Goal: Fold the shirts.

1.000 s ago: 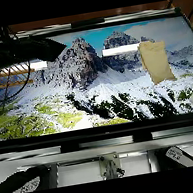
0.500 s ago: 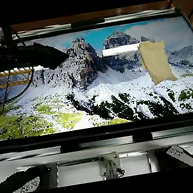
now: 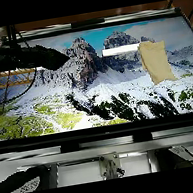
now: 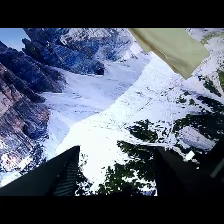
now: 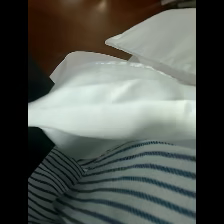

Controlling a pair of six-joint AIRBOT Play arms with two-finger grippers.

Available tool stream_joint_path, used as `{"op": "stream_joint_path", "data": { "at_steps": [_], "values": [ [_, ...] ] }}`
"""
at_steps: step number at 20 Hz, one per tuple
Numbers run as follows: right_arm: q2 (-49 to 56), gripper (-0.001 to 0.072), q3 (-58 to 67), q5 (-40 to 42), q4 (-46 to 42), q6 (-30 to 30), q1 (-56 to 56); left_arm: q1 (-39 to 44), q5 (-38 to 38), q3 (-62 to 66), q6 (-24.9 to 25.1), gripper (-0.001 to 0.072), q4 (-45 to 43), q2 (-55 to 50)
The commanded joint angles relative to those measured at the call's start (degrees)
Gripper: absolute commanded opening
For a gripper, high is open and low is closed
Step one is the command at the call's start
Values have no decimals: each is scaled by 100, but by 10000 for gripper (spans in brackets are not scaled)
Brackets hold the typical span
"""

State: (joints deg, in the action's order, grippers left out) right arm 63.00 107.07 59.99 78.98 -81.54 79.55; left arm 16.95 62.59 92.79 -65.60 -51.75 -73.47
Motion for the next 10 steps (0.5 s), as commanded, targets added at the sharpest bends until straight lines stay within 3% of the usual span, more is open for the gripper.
{"op": "stream_joint_path", "data": {
  "at_steps": [1,6,10],
  "values": [
    [-186,45,2,378,216,-76,579,-2,4,2,-2,539,-81,-133],
    [-278,47,2,774,-63,-190,1132,-2,7,2,-2,539,-79,-201],
    [-282,53,2,699,317,-125,1648,-2,4,2,-2,539,-81,-201]
  ]
}}
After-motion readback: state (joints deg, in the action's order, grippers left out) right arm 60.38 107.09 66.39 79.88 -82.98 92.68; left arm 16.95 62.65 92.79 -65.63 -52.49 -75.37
